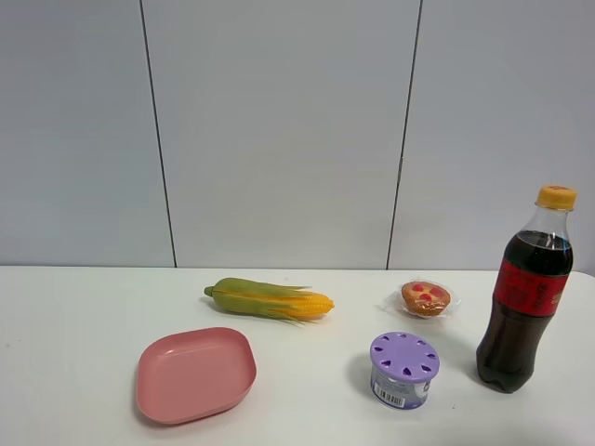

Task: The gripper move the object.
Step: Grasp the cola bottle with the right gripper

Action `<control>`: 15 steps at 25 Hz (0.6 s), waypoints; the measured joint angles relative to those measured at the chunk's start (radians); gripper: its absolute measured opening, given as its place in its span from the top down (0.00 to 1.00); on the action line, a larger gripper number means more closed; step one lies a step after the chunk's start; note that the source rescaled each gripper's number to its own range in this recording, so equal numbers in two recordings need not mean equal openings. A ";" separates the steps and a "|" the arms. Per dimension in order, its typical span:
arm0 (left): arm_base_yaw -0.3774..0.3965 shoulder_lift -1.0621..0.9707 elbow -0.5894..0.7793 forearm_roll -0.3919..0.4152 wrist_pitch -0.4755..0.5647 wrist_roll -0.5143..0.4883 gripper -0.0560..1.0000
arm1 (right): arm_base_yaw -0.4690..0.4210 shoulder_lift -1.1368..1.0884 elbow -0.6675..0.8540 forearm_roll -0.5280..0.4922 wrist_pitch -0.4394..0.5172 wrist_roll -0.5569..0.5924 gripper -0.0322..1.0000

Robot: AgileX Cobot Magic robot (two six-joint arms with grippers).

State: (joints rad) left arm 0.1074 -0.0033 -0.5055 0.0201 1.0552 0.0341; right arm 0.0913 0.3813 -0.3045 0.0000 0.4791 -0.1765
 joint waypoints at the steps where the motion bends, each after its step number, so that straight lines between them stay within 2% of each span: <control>1: 0.000 0.000 0.000 0.000 0.000 0.000 0.00 | 0.000 0.000 0.016 0.000 -0.026 0.006 0.00; 7: 0.000 0.000 0.000 0.000 0.000 0.000 0.00 | 0.000 0.000 0.040 0.008 -0.093 0.100 0.00; 12: 0.000 0.000 0.000 0.000 0.000 0.000 0.00 | 0.000 0.000 0.040 0.074 -0.112 0.228 0.00; 15: 0.000 0.000 0.000 0.000 0.000 0.000 0.00 | 0.000 0.000 0.048 0.074 -0.158 0.257 0.00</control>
State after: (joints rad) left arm 0.1074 -0.0033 -0.5055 0.0201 1.0552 0.0341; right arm 0.0913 0.3813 -0.2562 0.0738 0.3213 0.0809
